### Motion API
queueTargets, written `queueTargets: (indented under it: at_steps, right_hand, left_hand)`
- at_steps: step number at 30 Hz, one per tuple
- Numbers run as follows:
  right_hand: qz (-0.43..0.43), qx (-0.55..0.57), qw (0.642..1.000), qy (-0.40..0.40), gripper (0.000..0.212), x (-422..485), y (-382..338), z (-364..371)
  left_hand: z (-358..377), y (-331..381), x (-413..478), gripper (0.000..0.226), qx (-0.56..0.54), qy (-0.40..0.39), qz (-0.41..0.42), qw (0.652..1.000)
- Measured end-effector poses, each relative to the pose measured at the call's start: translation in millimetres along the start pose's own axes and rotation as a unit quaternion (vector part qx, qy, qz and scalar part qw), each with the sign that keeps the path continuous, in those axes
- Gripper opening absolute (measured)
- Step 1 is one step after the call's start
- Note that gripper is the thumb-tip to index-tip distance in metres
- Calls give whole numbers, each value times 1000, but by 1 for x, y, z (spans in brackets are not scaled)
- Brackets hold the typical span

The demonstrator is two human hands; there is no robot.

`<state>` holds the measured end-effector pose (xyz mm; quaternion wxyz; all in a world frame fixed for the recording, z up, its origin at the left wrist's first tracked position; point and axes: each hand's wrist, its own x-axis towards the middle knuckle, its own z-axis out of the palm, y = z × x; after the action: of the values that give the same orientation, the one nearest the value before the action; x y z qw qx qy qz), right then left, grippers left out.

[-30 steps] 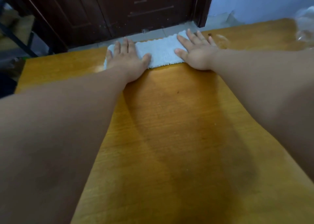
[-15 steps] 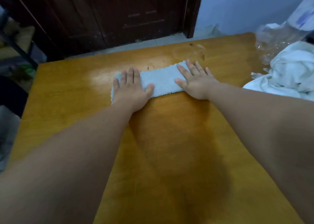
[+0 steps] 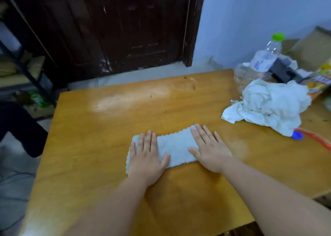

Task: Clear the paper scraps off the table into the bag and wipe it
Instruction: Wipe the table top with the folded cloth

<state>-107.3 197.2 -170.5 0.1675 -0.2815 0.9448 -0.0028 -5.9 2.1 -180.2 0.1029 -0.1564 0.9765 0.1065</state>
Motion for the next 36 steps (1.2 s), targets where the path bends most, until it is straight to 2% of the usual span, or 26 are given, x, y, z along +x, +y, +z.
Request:
queueTargets:
  at_steps: [3,5,12,20,25,27,28,29,30,31,33,36]
  right_hand:
    - [7,8,1000,1,90,-29,-2,10]
    - [12,8,1000,-2,92,-46,-1,15]
    - [8,-1,1000,-16,77,-101,4,29]
    - [17,10,1000,-22,82,-138,4,42]
    - [58,18,998,-16,79,-151,-2,47]
    - [89,38,995,-12,70,-150,-11,44]
    - [109,52,993,14,68,-147,-20,44]
    - [126,56,989,54,70,-144,-30,45]
    - [137,67,984,90,71,-141,-41,45]
    - [134,87,983,93,67,-138,-51,46]
    - [111,90,987,73,57,-134,-60,50]
    - [119,80,986,84,57,-133,-53,60]
  left_hand:
    - [10,9,-28,101,13,1,4,1000]
    - [14,16,-43,101,18,-7,10,1000]
    - [25,28,-90,103,13,-48,41,998]
    - [33,34,-123,97,7,-71,54,996]
    - [37,37,-128,96,22,-59,61,996]
    - [39,37,-128,93,32,-52,50,997]
    - [41,36,-126,94,28,-21,53,998]
    - [39,36,-126,94,32,-8,66,997]
    - [37,37,-126,89,21,-37,78,996]
    - [39,38,-124,79,21,-67,115,991]
    - [41,39,-120,68,53,-76,187,978]
    - [46,38,-113,72,33,-46,212,976]
